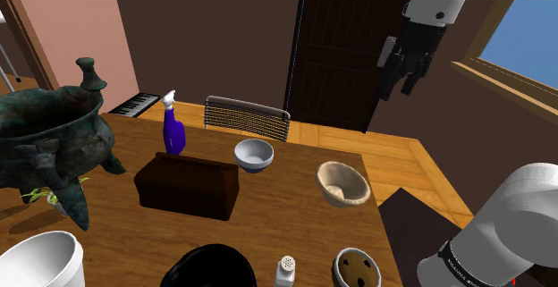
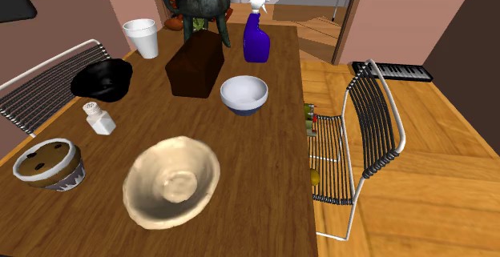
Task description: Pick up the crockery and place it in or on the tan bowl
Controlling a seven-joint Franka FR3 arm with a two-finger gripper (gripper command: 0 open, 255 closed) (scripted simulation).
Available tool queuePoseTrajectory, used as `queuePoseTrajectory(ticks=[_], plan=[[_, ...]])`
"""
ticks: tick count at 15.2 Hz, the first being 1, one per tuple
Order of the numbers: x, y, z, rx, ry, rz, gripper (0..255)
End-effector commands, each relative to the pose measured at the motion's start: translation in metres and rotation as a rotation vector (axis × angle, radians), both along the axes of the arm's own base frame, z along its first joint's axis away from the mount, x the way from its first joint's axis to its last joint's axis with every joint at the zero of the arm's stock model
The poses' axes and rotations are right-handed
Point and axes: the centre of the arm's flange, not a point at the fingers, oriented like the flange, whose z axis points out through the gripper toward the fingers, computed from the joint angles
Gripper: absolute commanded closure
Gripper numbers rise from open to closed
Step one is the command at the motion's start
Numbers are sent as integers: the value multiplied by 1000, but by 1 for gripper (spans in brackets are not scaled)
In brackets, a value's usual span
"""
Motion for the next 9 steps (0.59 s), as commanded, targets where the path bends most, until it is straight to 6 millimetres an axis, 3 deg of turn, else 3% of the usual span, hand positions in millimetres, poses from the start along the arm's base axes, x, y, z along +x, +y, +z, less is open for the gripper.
queuePoseTrajectory(ticks=[1,9], plan=[[0,0,0,0,0,0,0],[75,29,-69,-1,-1,-2,0]])
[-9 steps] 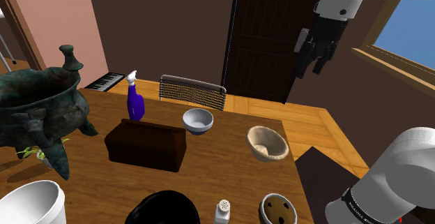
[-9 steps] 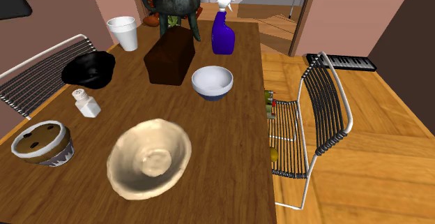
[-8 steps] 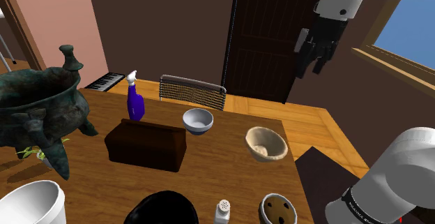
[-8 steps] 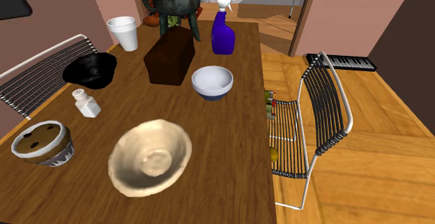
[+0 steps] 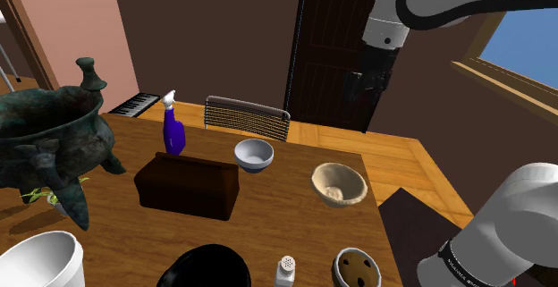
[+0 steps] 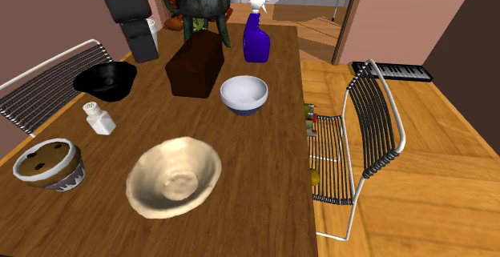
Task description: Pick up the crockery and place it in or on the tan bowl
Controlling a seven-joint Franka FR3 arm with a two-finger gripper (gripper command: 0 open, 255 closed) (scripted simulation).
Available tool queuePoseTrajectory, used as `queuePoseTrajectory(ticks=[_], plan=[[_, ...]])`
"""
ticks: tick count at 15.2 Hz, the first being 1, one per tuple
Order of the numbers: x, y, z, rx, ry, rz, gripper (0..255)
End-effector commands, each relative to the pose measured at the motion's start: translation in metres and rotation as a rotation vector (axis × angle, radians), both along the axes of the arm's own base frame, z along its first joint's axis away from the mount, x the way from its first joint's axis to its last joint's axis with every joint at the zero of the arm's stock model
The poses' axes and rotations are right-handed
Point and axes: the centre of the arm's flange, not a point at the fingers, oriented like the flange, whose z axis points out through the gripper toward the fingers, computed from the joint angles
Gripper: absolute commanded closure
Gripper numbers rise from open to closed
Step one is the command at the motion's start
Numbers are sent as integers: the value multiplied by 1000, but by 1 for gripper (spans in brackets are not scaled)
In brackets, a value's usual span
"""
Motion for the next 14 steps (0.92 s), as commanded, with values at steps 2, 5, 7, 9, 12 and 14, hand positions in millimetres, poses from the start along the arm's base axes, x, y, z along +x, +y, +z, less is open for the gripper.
queuePoseTrajectory(ticks=[2,5,7,9,12,14], plan=[[29,9,-28,0,-2,-1,0],[57,20,-53,0,-2,-1,0],[76,27,-70,-1,-3,-2,0],[95,34,-87,-1,-3,-2,0],[123,45,-113,-1,-4,-3,0],[142,52,-130,-1,-4,-3,0]])
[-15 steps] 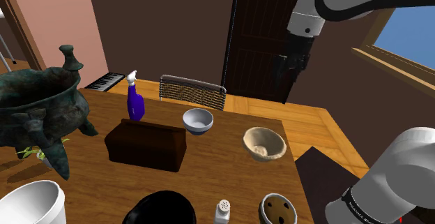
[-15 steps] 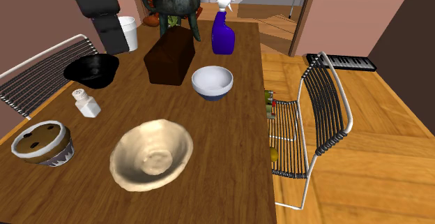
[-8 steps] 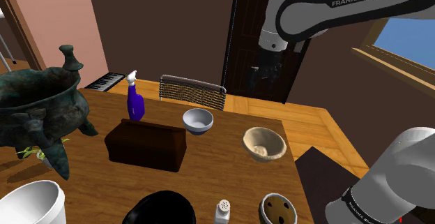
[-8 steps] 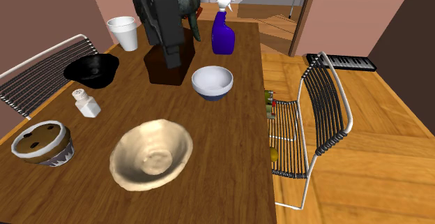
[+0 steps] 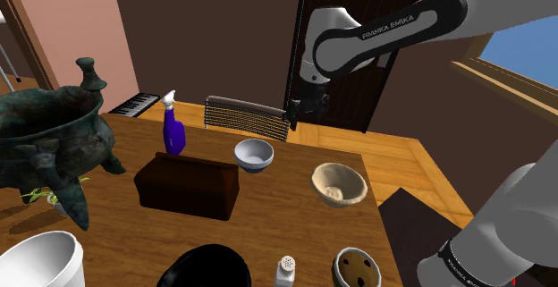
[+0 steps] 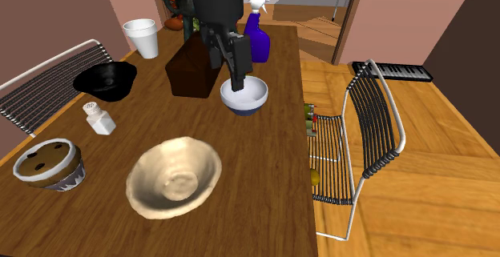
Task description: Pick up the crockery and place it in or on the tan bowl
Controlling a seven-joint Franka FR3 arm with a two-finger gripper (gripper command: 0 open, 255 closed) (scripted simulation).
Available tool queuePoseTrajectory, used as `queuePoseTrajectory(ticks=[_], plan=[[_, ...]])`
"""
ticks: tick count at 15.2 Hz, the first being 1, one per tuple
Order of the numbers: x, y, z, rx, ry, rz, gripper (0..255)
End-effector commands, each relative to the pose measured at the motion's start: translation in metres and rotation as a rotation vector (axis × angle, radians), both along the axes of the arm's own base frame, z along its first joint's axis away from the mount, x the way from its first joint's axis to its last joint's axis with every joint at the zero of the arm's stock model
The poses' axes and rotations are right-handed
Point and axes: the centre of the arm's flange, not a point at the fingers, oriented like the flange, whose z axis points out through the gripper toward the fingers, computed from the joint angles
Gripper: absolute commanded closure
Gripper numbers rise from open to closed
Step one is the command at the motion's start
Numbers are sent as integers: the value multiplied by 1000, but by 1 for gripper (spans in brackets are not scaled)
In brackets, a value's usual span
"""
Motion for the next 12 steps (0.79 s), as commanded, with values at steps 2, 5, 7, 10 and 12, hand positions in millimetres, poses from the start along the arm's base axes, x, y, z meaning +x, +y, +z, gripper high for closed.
queuePoseTrajectory(ticks=[2,5,7,10,12], plan=[[27,14,-25,0,-1,-1,0],[55,24,-51,0,-2,-1,0],[74,31,-68,0,-2,-2,0],[102,42,-93,-1,-3,-2,0],[104,42,-100,-1,-3,-2,0]])
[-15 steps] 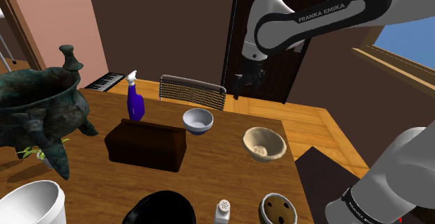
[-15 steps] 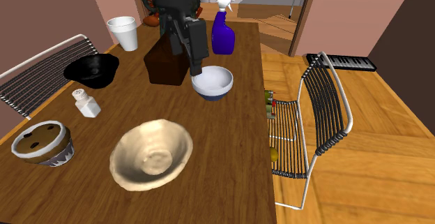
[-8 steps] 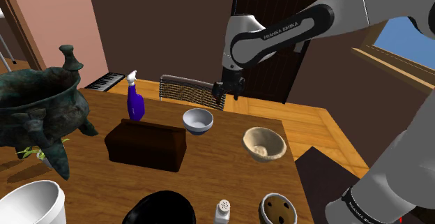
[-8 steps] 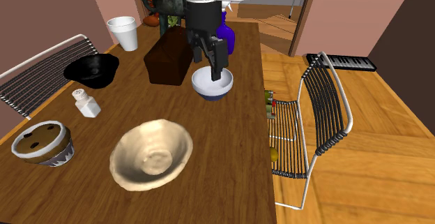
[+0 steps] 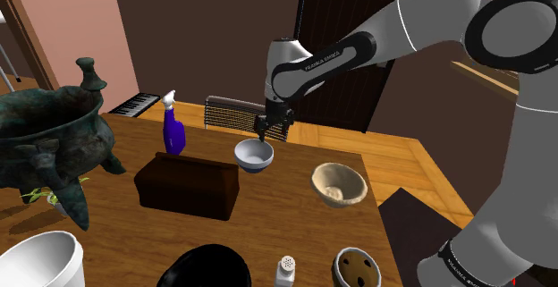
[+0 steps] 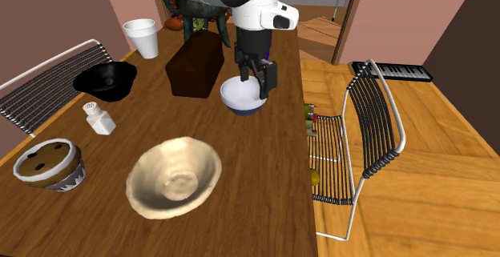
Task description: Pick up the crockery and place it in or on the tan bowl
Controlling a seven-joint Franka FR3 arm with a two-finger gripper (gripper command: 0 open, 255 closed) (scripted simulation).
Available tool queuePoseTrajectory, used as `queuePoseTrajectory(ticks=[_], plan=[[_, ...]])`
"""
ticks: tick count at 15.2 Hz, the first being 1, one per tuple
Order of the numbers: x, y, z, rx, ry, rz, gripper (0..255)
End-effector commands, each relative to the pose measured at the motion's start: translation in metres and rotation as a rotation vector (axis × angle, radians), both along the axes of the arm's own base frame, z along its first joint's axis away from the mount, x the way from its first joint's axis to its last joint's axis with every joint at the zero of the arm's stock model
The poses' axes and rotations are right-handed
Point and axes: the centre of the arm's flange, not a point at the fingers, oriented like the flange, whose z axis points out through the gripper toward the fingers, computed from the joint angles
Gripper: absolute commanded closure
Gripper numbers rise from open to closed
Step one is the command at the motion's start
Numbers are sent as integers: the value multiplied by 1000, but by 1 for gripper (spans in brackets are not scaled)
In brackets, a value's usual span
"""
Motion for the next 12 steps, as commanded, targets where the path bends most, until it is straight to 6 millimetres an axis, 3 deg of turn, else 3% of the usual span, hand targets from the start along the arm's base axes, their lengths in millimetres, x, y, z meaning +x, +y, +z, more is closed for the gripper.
queuePoseTrajectory(ticks=[1,6,12], plan=[[4,2,-11,0,-1,0,0],[4,2,-40,0,-1,0,0],[4,2,-40,0,-1,0,0]])
